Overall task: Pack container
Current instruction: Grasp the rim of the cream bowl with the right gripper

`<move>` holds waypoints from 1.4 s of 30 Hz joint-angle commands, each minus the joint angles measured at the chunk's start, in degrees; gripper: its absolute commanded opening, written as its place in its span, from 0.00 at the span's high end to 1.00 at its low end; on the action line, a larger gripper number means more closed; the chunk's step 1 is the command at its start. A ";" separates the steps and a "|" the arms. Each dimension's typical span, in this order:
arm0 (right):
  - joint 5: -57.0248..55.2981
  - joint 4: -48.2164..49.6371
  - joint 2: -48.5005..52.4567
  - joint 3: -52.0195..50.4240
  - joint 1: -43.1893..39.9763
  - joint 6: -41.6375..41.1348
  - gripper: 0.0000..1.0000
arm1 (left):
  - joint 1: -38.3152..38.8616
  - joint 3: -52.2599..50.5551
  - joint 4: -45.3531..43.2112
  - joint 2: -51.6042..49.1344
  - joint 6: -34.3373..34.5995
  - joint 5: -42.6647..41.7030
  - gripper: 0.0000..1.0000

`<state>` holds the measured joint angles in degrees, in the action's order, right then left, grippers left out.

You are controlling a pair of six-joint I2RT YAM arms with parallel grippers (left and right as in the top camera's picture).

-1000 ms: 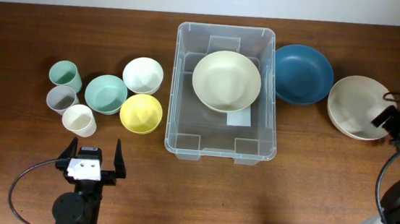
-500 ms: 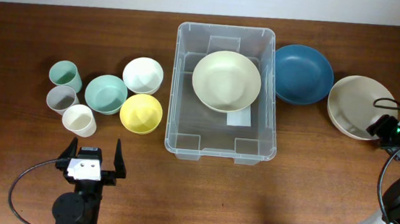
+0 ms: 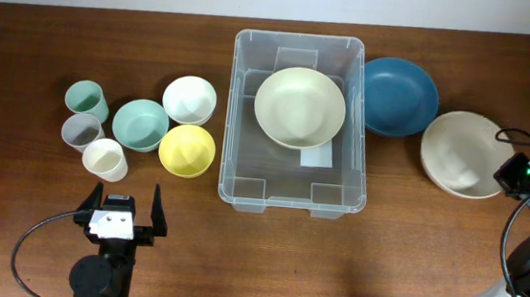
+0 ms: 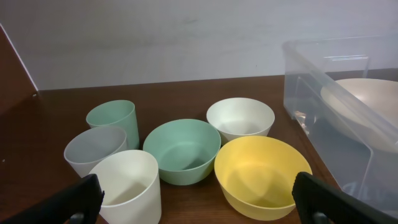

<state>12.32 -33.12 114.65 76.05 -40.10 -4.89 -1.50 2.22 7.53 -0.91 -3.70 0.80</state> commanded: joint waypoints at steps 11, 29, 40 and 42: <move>1.44 -1.88 -5.86 0.28 -5.44 -0.07 0.96 | 0.26 -0.35 -0.09 0.24 -1.14 -0.63 0.01; -3.32 -4.52 -28.79 0.98 -3.04 -1.31 0.18 | 0.28 -0.35 -0.09 0.24 -1.11 -0.63 0.01; -3.39 -3.72 -15.47 0.98 -3.10 4.87 0.01 | 0.28 -0.35 -0.09 0.24 -1.11 -0.63 0.00; -3.34 -3.04 -12.39 0.98 -3.10 5.84 0.01 | 0.28 -0.35 -0.09 0.24 -1.11 -0.63 0.01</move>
<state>9.91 -36.80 98.83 76.53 -43.09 -1.56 -1.50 2.22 7.53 -0.91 -3.73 0.80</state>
